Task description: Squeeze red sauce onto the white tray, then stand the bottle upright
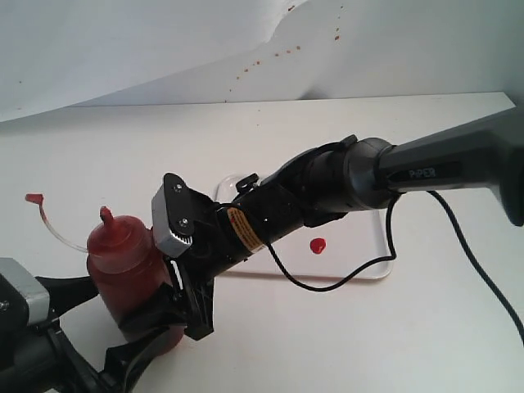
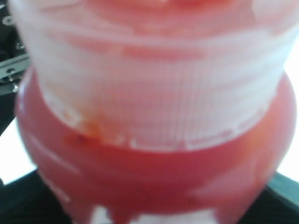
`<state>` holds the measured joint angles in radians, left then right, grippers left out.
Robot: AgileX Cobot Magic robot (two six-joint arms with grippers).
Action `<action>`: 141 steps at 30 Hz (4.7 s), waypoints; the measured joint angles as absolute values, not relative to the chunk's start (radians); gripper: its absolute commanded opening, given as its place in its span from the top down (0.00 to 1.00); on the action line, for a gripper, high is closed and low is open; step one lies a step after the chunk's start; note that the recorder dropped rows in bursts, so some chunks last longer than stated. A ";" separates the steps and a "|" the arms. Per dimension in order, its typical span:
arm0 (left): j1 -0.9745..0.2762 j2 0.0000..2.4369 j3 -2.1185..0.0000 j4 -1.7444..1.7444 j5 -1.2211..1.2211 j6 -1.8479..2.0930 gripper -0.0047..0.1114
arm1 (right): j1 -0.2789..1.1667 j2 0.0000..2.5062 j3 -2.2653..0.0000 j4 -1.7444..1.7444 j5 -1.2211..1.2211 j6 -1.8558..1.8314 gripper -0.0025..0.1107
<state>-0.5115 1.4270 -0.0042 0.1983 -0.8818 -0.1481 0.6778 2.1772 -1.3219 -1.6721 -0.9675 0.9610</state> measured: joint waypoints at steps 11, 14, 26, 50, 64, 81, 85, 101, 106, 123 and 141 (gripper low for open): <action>-0.511 1.427 0.005 0.207 -0.973 -0.117 0.08 | 0.685 2.226 -1.322 -1.632 -1.003 0.959 0.98; -0.511 1.427 0.005 0.207 -0.984 -0.108 0.08 | 0.685 2.229 -1.322 -1.628 -1.004 0.959 0.97; -0.511 1.427 0.010 0.216 -1.008 -0.086 0.08 | 0.679 2.228 -1.324 -1.624 -1.009 0.966 0.05; -0.512 1.418 0.004 0.018 -1.037 0.069 0.08 | 0.694 1.926 -1.322 -1.616 -1.077 1.046 0.05; -0.512 1.418 0.004 0.097 -1.017 0.077 0.08 | 0.568 1.735 -1.322 -1.614 -0.787 1.164 0.38; -0.512 1.350 0.004 0.131 -0.944 0.064 0.08 | 0.144 1.722 -1.237 -1.741 -0.767 1.386 0.98; -0.512 1.212 0.004 0.107 -0.785 0.064 0.08 | 0.053 1.722 -1.154 -1.744 -0.745 1.363 0.98; -0.512 0.297 0.002 0.037 -0.359 0.013 0.08 | -0.110 1.720 -0.711 -0.877 -0.808 0.721 0.98; -0.512 0.124 0.002 0.035 -0.345 -0.129 0.08 | -0.110 1.720 -0.603 -0.747 -0.938 0.593 0.98; -0.512 0.063 0.002 0.037 -0.306 -0.253 0.08 | -0.110 1.720 -0.567 -0.704 -1.019 0.542 0.98; -0.512 0.063 0.002 -0.013 -0.264 -0.253 0.94 | -0.110 1.720 -0.567 -0.704 -1.019 0.541 0.98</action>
